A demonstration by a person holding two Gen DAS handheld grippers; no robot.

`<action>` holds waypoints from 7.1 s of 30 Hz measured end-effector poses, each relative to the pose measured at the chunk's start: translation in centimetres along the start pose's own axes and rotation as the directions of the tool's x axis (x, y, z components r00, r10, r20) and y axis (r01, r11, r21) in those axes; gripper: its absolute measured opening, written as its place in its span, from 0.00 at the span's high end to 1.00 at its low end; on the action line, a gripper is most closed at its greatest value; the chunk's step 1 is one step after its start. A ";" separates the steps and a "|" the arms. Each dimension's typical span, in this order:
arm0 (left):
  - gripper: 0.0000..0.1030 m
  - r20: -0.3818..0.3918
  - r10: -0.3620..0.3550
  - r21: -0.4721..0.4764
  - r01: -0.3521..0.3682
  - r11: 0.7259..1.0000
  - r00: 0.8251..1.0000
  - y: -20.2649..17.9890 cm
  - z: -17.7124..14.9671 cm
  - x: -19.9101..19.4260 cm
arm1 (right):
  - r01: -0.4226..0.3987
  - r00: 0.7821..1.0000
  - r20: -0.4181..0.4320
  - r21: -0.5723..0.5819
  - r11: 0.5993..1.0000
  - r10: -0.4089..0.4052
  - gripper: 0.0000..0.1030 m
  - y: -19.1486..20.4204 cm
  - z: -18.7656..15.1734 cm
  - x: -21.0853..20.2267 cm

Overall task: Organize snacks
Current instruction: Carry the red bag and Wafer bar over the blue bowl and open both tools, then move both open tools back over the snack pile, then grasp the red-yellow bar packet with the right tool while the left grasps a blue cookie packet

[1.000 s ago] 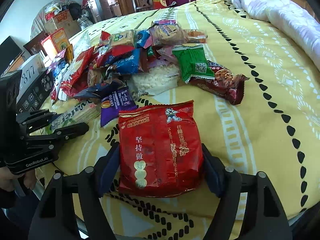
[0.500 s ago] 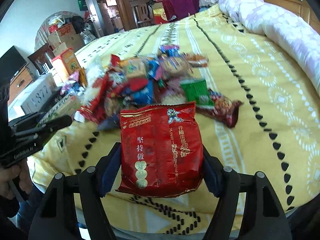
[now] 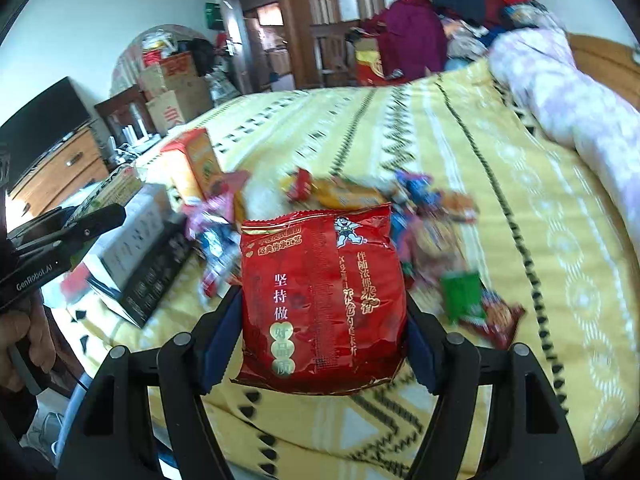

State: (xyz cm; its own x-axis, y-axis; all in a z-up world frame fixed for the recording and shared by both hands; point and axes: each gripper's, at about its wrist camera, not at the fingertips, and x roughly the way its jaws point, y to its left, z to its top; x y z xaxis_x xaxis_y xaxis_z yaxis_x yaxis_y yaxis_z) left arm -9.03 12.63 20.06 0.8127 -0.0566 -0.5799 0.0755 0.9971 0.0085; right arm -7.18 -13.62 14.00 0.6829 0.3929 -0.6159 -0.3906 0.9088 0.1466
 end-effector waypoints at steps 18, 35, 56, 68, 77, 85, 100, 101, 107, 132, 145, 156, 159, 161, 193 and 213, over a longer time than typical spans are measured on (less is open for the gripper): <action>0.65 0.009 0.253 -0.221 -0.245 0.944 0.967 14.7 -0.2 -5.2 | -0.271 0.959 0.020 -0.219 0.937 0.282 0.26 18.4 11.2 2.8; 0.65 -0.079 0.318 -0.369 -0.324 0.871 0.945 23.6 -4.3 -6.6 | -0.479 0.875 -0.131 -0.375 0.794 0.466 0.26 36.8 13.0 7.7; 0.65 -0.148 0.308 -0.456 -0.341 0.822 0.940 27.5 -6.6 -6.0 | -0.575 0.818 -0.245 -0.312 0.756 0.521 0.26 40.4 11.9 12.4; 0.65 -0.151 0.308 -0.453 -0.343 0.823 0.939 27.9 -6.5 -5.9 | -0.586 0.810 -0.255 -0.290 0.757 0.529 0.26 40.4 11.8 13.2; 0.65 -0.155 0.311 -0.454 -0.347 0.820 0.938 28.4 -6.6 -5.9 | -0.589 0.807 -0.256 -0.290 0.754 0.531 0.26 40.5 11.7 13.3; 0.65 -0.162 0.309 -0.455 -0.349 0.819 0.937 28.8 -6.8 -5.8 | -0.592 0.805 -0.255 -0.286 0.753 0.535 0.26 41.0 11.7 13.4; 0.27 -0.154 0.342 -0.495 -0.372 0.785 0.927 29.8 -7.0 -6.7 | -0.570 0.820 -0.265 -0.286 0.770 0.508 0.20 42.5 11.8 14.1; 0.27 -0.155 0.342 -0.497 -0.372 0.784 0.927 29.9 -7.0 -6.8 | -0.569 0.820 -0.262 -0.286 0.771 0.508 0.19 42.5 11.7 14.0; 0.16 -0.156 0.342 -0.495 -0.373 0.785 0.927 29.9 -6.8 -6.8 | -0.557 0.829 -0.243 -0.291 0.778 0.503 0.15 42.3 11.8 13.4; 0.10 0.028 0.125 -0.304 -0.111 0.946 0.992 12.7 -0.6 -6.0 | -0.069 0.995 -0.063 0.036 0.997 0.072 0.07 6.7 -3.7 -1.8; 0.10 -0.130 -0.080 -0.107 0.067 0.992 0.988 0.0 -0.6 -0.4 | -0.085 0.989 -0.112 0.141 0.986 0.101 0.07 1.0 -8.6 -1.4; 0.10 -0.350 -0.252 -0.158 0.208 0.965 0.902 -5.8 -3.2 13.3 | -0.082 0.988 -0.108 0.256 0.963 0.113 0.07 -4.3 -10.9 -1.4; 0.11 -0.401 -0.235 -0.159 0.185 0.970 0.886 -6.6 -3.5 16.0 | -0.075 0.989 -0.101 0.275 0.959 0.106 0.07 -5.8 -10.9 -1.7; 0.11 -0.392 -0.245 -0.159 0.197 0.967 0.887 -7.7 -3.1 16.1 | -0.065 0.990 -0.101 0.285 0.956 0.098 0.07 -6.7 -10.9 -1.7; 0.56 -0.439 -0.517 -0.037 0.560 0.828 0.735 -10.7 -6.6 10.2 | -0.068 0.982 -0.146 0.324 0.944 0.121 0.07 -8.7 -11.7 1.8; 0.53 -0.402 -0.538 -0.137 0.532 0.836 0.741 -7.5 -7.6 10.8 | -0.083 0.938 -0.330 0.083 0.993 0.106 0.69 -8.1 -8.0 7.5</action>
State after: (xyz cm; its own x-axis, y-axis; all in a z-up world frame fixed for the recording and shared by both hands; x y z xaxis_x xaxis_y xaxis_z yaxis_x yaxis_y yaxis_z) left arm -5.21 4.97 7.51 0.3290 -0.5578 -0.7620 0.4164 0.8099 -0.4130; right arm -3.83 -19.14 1.98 0.3961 0.4182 -0.8175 -0.3930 0.8818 0.2607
